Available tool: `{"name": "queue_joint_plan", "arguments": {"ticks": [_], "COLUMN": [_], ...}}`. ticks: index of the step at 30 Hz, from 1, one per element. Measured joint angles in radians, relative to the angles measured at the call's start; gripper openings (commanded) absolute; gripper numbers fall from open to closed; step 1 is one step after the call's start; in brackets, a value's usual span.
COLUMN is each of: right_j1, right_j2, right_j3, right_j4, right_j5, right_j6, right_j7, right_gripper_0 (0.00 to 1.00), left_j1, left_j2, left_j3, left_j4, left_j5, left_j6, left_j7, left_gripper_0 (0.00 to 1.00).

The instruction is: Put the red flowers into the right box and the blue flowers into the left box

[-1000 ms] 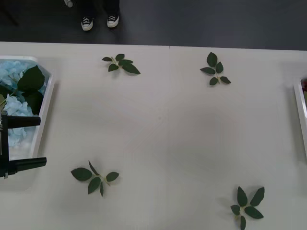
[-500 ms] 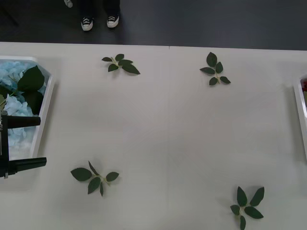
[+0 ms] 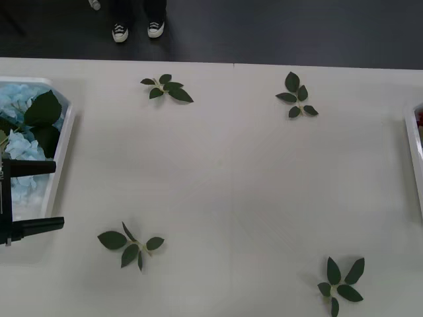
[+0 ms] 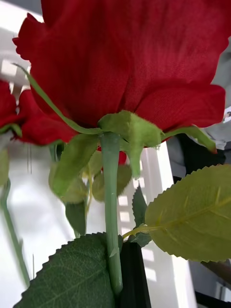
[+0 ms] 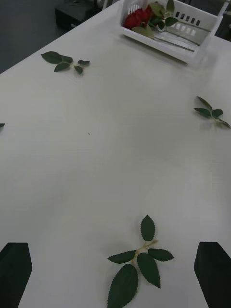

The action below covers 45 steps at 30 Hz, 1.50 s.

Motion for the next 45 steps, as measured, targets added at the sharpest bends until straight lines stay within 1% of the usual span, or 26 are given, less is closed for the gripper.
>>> {"name": "queue_joint_plan", "arguments": {"ticks": [2,4,10,11,13,14,15,18,25,30,33,36,41,45], "right_j1": [-0.056,-0.093,-0.142,-0.148,-0.155,-0.157,-0.157,-0.157,-0.158,-0.179,-0.193,-0.196,-0.196,-0.196], "right_j2": [0.028,0.043,0.044,0.044,0.044,0.044,0.044,0.044,0.044,0.044,0.043,0.037,0.003,-0.027], "right_j3": [0.000,0.002,0.043,0.048,0.057,0.060,0.063,0.063,0.063,0.062,0.049,0.013,-0.078,-0.135], "right_j4": [0.060,0.110,0.218,0.235,0.261,0.270,0.278,0.290,0.292,0.290,0.258,0.174,0.024,-0.062], "right_j5": [0.020,0.045,0.099,0.099,0.103,0.115,0.129,0.139,0.131,0.047,-0.051,-0.197,-0.422,-0.616], "right_j6": [-0.005,-0.007,-0.037,-0.039,-0.066,-0.090,-0.109,-0.131,-0.133,-0.133,-0.116,0.017,0.230,0.387], "right_j7": [0.000,0.000,0.000,0.000,0.000,0.000,0.000,0.000,0.000,0.000,0.001,0.001,0.011,0.013], "right_gripper_0": [0.00,0.00,0.00,0.17,0.76,0.90,1.00,1.00,1.00,1.00,1.00,1.00,1.00,1.00], "left_j1": [0.000,0.000,0.000,0.000,0.000,0.000,0.000,0.000,0.000,0.000,0.000,0.000,0.000,0.000], "left_j2": [0.000,0.000,0.000,0.000,0.000,0.000,0.000,0.000,0.000,0.000,0.000,0.000,0.000,0.000], "left_j3": [0.000,0.000,0.000,0.000,0.000,0.000,0.000,0.000,0.000,0.000,0.000,0.000,0.000,0.000], "left_j4": [0.000,0.000,0.000,0.000,0.000,0.000,0.000,0.000,0.000,0.000,0.000,0.000,0.000,0.000], "left_j5": [0.000,0.000,0.000,0.000,0.000,0.000,0.000,0.000,0.000,0.000,0.000,0.000,0.000,0.000], "left_j6": [0.000,0.000,0.000,0.000,0.000,0.000,0.000,0.000,0.000,0.000,0.000,0.000,0.000,0.000], "left_j7": [0.000,0.000,0.000,0.000,0.000,0.000,0.000,0.000,0.000,0.000,0.000,0.000,0.000,0.000], "left_gripper_0": [1.00,1.00,1.00,1.00,1.00,1.00,1.00,1.00,1.00,1.00,1.00,1.00,1.00,1.00]}}
